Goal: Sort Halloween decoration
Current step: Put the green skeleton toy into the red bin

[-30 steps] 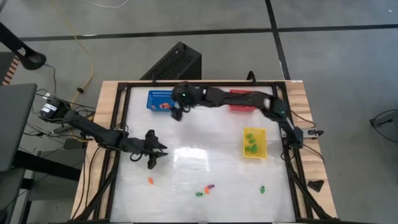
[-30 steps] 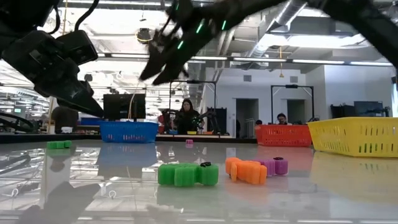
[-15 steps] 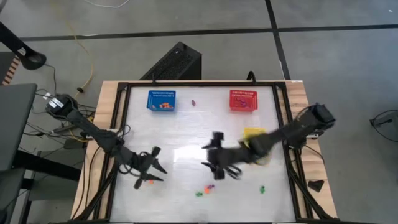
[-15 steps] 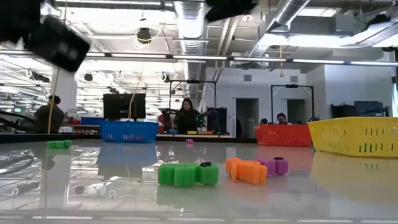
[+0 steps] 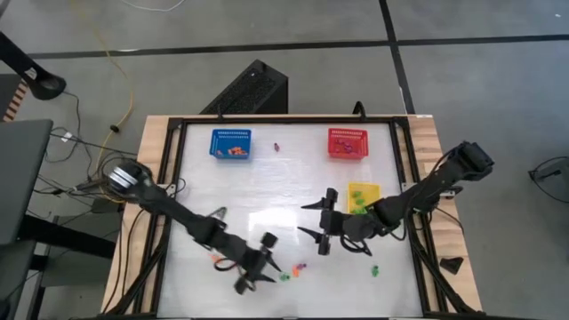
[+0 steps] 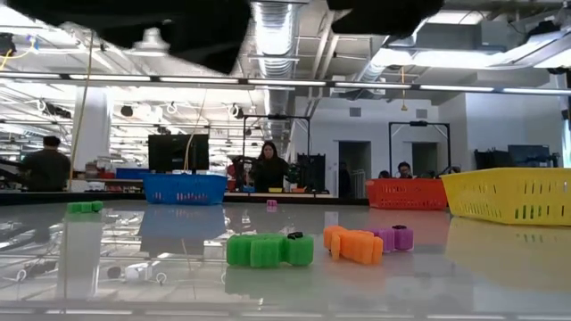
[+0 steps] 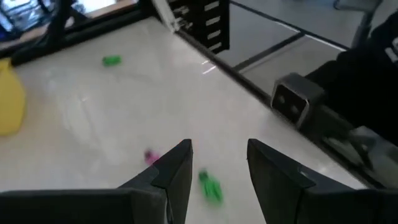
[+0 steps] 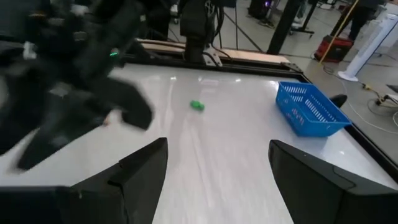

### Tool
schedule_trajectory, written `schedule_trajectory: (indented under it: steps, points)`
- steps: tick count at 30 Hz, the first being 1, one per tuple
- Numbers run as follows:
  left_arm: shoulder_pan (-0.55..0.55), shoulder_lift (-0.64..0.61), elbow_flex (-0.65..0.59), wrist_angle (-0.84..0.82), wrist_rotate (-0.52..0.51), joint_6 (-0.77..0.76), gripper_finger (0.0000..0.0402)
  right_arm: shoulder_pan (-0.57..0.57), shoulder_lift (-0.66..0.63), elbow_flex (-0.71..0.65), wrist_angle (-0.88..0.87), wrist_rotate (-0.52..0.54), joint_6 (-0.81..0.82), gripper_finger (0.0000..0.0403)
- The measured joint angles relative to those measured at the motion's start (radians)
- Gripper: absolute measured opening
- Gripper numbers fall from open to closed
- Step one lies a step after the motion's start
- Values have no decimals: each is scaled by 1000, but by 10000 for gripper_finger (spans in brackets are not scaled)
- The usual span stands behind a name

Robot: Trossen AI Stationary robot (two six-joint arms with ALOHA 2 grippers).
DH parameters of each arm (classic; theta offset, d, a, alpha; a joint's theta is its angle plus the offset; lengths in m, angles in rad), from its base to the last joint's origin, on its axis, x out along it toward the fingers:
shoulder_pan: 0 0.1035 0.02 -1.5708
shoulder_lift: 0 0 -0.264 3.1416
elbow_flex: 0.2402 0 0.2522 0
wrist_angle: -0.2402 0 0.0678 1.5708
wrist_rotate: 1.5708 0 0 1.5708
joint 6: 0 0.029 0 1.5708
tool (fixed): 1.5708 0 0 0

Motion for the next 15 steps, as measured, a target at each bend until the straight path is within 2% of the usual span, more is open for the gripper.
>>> schedule_trajectory:
  steps: [8,15]
  points:
    - [81,210,245,-103,160,1,144,38,-5,0,-35,-5,-9,311]
    - [136,272,294,-242,273,25,144,47,-5,0,-47,-3,-18,311]
